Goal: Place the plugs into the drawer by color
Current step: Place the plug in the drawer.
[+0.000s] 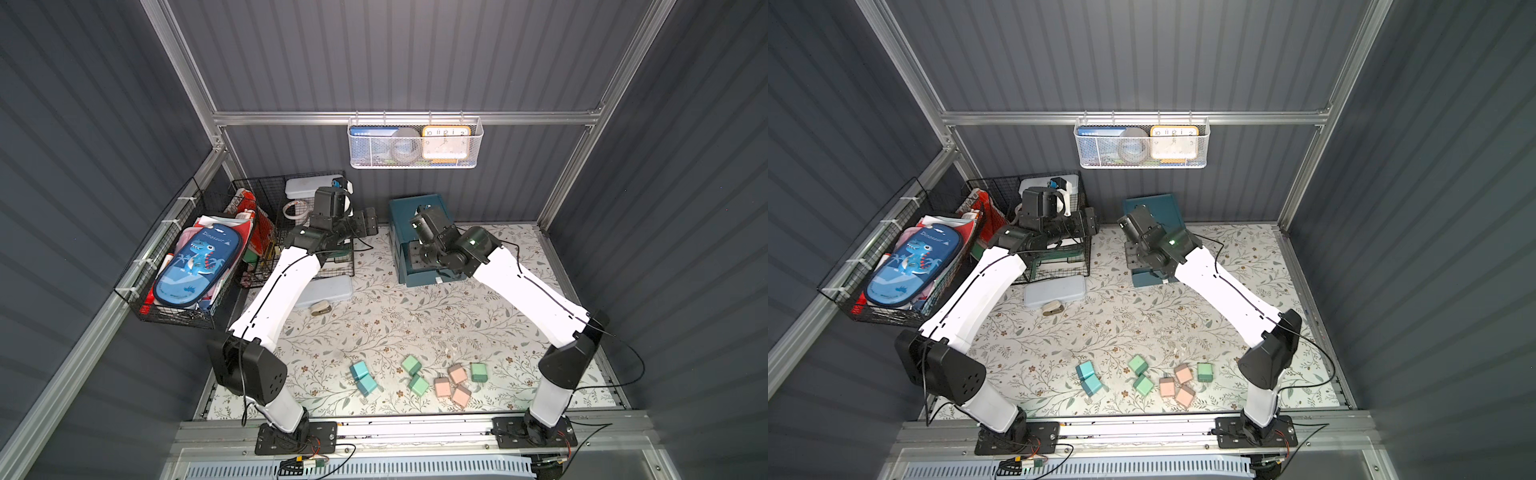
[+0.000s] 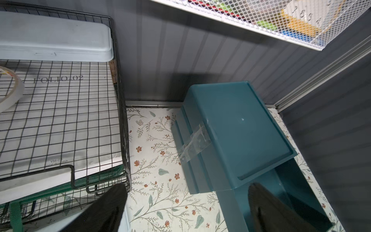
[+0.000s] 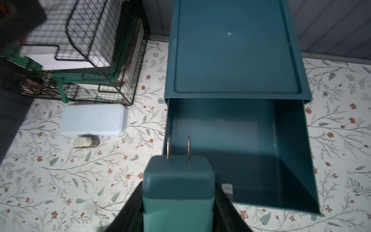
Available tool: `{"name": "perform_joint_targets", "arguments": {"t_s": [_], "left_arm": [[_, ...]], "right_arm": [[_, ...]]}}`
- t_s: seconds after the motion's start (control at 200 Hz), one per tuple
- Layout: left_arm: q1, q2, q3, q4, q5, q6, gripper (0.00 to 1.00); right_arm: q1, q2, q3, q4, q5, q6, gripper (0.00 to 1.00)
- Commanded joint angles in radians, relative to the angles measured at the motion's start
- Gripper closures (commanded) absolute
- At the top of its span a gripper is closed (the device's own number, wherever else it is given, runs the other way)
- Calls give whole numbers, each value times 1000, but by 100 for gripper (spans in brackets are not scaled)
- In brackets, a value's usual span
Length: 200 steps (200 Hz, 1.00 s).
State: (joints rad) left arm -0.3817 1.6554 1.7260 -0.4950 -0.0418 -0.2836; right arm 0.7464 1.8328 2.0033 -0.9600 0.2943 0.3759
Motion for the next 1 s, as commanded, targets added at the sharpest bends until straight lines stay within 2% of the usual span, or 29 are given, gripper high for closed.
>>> {"name": "perform_joint_targets", "arguments": {"t_s": [0.0, 0.325, 0.52, 0.996], "left_arm": [[-6, 2, -14, 8, -10, 24, 1], [-6, -3, -51, 26, -3, 39, 1], [-6, -3, -63, 33, 0, 44, 1], [-6, -14, -79, 24, 2, 52, 1]], "right_arm": [[-29, 47, 50, -65, -66, -66, 90], [-106, 142, 104, -117, -171, -97, 87], [-125, 216, 172, -166, -182, -95, 84], [-157, 316, 189, -126, -230, -96, 73]]}}
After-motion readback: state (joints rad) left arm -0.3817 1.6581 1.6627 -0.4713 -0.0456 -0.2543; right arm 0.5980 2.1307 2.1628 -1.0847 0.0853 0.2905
